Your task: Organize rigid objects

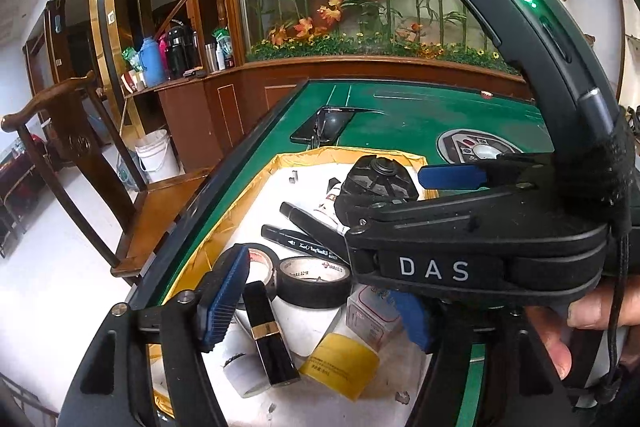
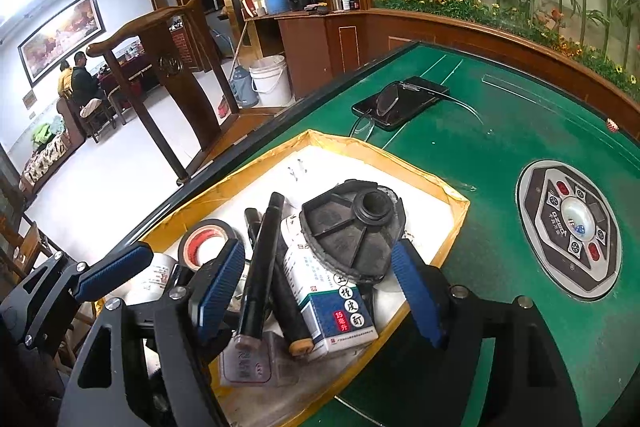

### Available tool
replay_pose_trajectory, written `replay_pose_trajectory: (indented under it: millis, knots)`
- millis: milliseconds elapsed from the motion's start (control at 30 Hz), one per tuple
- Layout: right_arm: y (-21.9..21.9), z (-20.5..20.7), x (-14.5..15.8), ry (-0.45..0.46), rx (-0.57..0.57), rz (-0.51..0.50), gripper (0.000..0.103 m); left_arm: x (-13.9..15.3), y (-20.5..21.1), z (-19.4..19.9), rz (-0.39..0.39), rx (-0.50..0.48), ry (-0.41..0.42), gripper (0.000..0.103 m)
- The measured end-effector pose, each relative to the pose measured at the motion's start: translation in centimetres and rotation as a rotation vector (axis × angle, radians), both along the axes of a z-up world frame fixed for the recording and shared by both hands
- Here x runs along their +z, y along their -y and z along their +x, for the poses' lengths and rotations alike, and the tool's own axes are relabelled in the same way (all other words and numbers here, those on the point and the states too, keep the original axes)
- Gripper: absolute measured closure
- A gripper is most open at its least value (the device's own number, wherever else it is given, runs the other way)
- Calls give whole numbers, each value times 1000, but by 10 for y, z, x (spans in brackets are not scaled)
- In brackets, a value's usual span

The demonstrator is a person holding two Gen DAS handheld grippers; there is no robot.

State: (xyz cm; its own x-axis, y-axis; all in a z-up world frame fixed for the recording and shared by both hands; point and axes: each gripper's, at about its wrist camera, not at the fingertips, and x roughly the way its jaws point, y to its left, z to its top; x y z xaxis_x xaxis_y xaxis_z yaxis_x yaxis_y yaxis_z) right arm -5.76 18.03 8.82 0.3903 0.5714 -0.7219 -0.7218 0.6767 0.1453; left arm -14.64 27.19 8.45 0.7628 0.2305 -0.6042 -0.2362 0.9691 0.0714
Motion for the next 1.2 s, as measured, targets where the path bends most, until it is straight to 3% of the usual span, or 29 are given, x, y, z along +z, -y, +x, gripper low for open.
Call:
replay_pose_trajectory:
  millis: [533,767,933,1067,1200]
  knots:
    - [30,-19,12,8,-7,60,22,7,25,-17,88,8,21,11]
    - [49,-24,16,14,-32,102,15,8,37,-24,143,23,37,1]
    - [60,-28,15,4,-50,125,13,3,45,-30,188,56,37,1]
    - [71,-33,14,9,-73,141,12,0,43,-36,173,75,27,1]
    - [92,-38,13,29,-132,165,12,-3,41,-40,247,147,8,1]
